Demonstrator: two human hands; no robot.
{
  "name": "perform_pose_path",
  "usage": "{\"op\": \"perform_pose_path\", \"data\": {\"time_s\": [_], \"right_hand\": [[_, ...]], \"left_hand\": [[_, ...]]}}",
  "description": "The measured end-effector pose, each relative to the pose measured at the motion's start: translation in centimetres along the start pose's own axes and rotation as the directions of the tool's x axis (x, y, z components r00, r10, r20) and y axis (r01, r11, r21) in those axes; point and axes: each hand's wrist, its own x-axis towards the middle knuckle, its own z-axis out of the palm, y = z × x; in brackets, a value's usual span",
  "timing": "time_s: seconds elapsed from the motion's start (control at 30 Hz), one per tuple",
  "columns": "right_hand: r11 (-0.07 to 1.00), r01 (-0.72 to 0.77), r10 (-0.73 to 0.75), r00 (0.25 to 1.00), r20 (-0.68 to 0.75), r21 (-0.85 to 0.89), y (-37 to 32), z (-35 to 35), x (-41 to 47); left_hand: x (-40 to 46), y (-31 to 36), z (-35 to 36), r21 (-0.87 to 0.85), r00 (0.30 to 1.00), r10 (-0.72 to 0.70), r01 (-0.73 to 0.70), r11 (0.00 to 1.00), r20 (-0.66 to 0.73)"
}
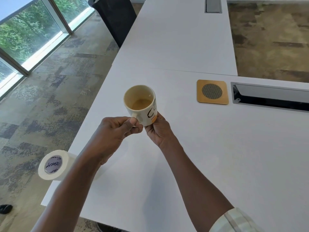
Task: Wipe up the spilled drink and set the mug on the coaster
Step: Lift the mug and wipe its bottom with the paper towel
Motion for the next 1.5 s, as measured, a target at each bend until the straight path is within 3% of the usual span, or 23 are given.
{"op": "perform_pose_path", "data": {"time_s": [0.27,0.63,1.0,1.5], "right_hand": [[0.995,-0.051,0.048,0.998,0.045,0.090,1.9,0.0,0.8],[0.981,-0.162,0.163,0.987,-0.004,0.105,4.0,0.9,1.3],[0.960,-0.258,0.235,0.955,0.182,0.112,5.1,1.8,0.5],[0.937,-0.342,0.342,0.940,-0.019,-0.072,2.1,-0.8,-1.1]], "left_hand": [[0.0,0.0,-1.3,-0.053,1.000,-0.020,0.020,0.998,0.006],[0.1,-0.7,-2.5,-0.115,0.999,-0.019,0.016,0.993,-0.026],[1.4,-0.9,-3.7,-0.112,0.998,0.016,-0.022,0.994,-0.058],[2.3,-2.4,-2.8,0.027,0.997,0.029,-0.027,0.999,-0.075]]}}
